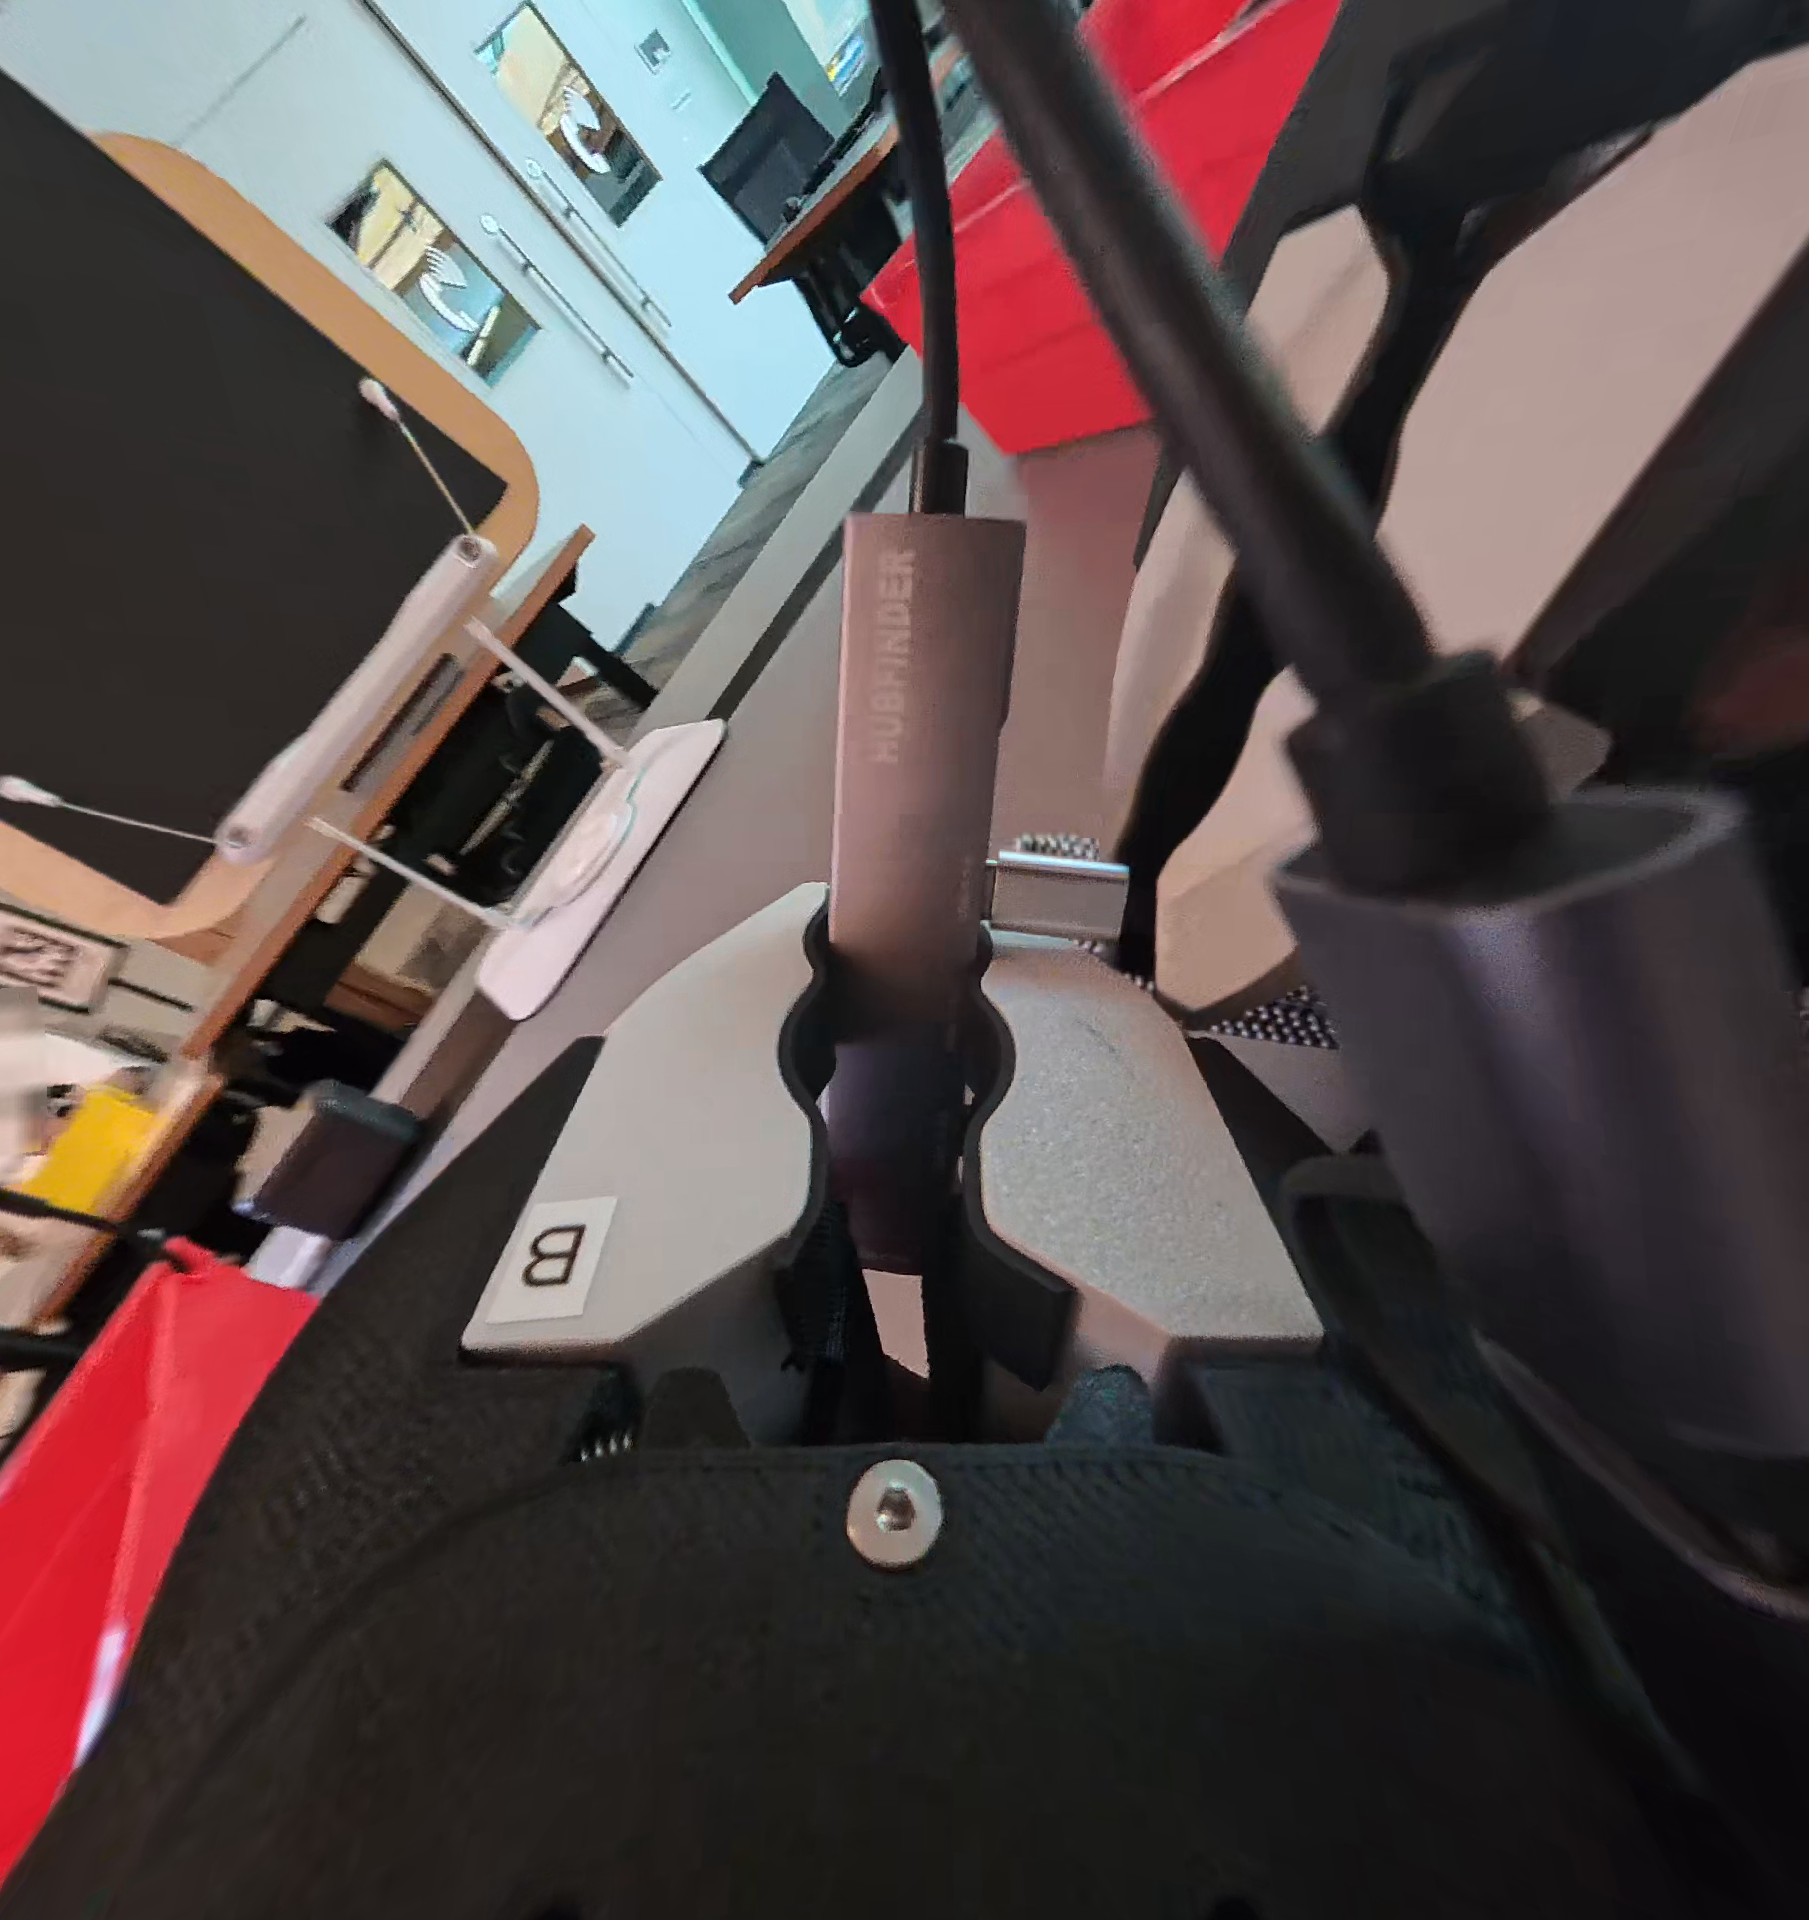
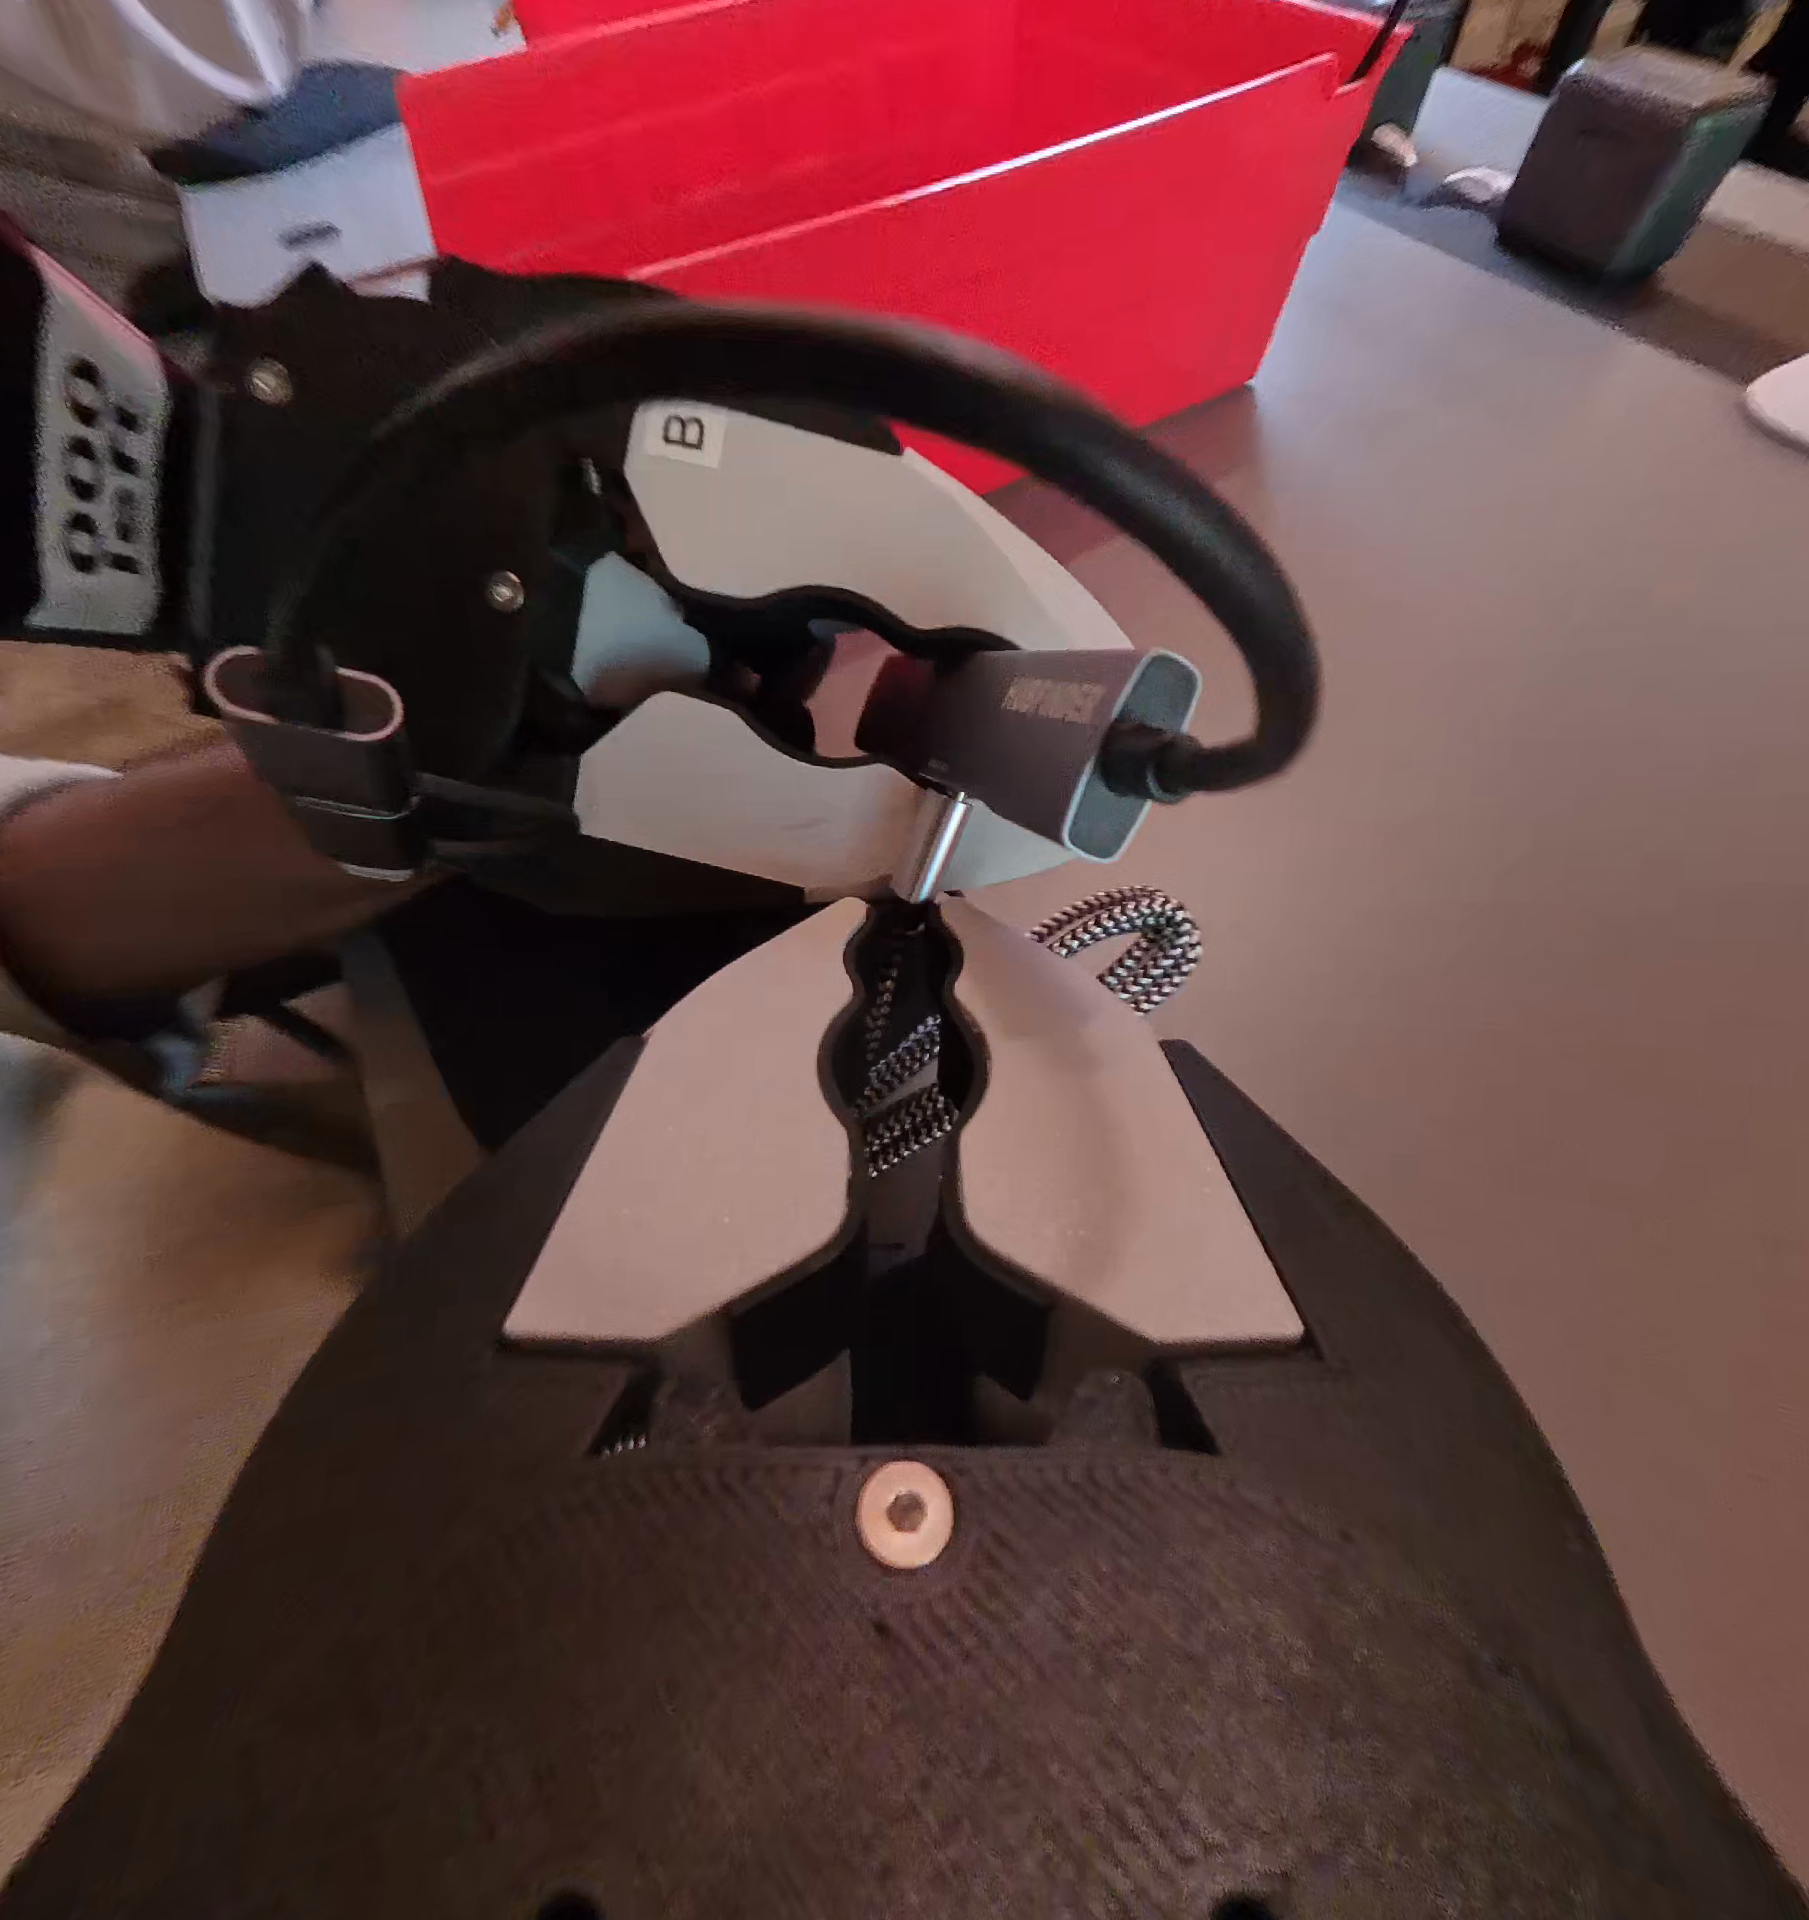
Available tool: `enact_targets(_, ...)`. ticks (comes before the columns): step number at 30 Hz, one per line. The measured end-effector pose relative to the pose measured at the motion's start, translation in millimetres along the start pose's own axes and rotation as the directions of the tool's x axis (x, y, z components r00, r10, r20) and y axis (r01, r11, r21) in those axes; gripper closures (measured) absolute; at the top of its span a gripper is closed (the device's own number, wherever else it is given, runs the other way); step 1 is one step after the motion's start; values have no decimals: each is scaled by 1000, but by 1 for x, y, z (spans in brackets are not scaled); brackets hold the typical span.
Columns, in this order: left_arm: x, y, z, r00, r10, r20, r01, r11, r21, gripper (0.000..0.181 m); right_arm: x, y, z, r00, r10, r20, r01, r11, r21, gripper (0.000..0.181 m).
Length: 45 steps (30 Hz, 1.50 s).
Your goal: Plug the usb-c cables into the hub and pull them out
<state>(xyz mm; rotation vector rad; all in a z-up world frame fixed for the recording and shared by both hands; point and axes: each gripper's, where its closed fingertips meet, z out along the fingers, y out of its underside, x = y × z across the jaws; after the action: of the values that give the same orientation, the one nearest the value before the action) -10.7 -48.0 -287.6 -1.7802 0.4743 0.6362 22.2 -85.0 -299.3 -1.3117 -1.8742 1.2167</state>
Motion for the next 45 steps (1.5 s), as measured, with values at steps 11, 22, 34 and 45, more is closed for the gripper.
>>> enact_targets(11, 0, 2, 3, 996, -87, 1, 87, 995, -43, 161, 2, 5, -3, 981, -126, -146, 127, 992, 1, 178)
enact_targets(22, -4, -7, 3, 989, -145, 7, 144, 989, 27, 161, -1, -4, -10, 988, -61, -142, 73, 994, 79, 178)
enact_targets(34, -57, -12, -19, 943, -263, 205, 231, 958, 169, 163, 13, -48, -53, 995, -80, -64, 98, 914, 393, 165)
enact_targets(45, -38, 2, -7, 943, -329, 42, 323, 940, 109, 163, 28, -47, -64, 996, -49, -79, 79, 897, 436, 174)
